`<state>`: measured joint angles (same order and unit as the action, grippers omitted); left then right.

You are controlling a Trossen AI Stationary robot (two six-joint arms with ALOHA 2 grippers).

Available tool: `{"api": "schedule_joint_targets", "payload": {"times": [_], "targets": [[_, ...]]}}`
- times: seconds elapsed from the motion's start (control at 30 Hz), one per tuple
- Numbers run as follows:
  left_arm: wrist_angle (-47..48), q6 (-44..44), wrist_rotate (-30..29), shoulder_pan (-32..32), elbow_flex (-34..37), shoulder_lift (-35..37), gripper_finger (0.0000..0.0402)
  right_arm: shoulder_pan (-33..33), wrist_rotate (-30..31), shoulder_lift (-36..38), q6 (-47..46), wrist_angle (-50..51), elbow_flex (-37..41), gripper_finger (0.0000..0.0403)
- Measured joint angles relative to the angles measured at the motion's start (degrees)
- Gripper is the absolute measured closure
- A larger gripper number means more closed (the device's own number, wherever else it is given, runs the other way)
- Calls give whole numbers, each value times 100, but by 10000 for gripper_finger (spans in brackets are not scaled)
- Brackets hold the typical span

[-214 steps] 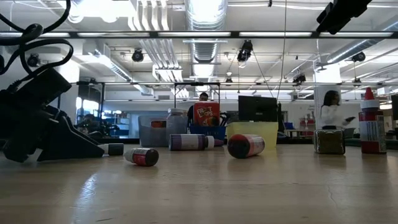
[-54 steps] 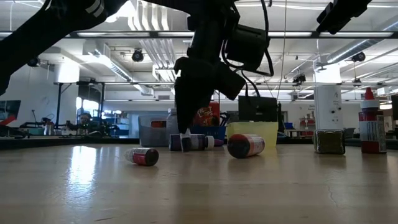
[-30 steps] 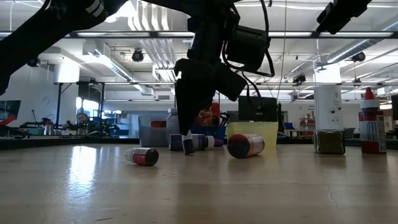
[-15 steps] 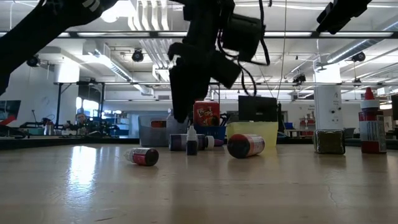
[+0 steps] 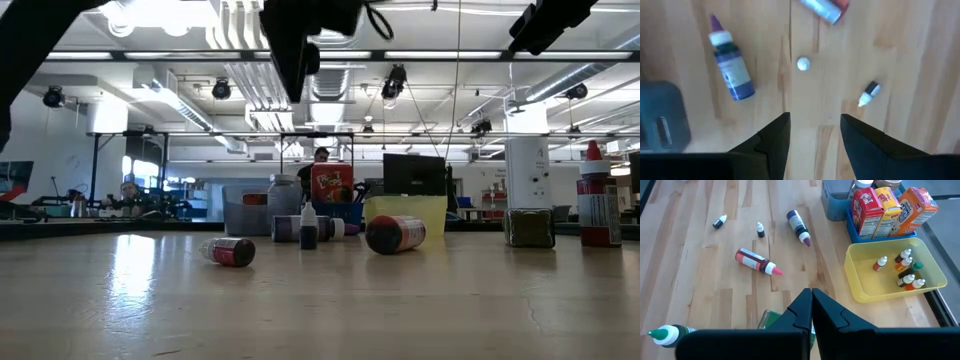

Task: Pick & Place Kitchen Items
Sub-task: Move the small pink food coloring bottle to the center of the table

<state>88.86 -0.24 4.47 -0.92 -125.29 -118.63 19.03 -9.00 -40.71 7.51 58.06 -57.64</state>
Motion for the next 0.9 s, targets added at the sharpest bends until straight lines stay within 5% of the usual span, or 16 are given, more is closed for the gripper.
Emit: {"api": "schedule_joint_targets", "payload": {"times": [0.17,0.3,0.53,0.9], "targets": [[-733,93,0,54,261,618,223,0,0,0,0,0,1,394],[-2050,587,24,155,1142,1329,225,0,0,2,0,0,0,394],[-4634,1051,752,194,3562,2757,225,0,1,0,0,0,-1,394],[-8641,736,1013,194,7818,4840,225,0,1,1,1,0,0,394]]}}
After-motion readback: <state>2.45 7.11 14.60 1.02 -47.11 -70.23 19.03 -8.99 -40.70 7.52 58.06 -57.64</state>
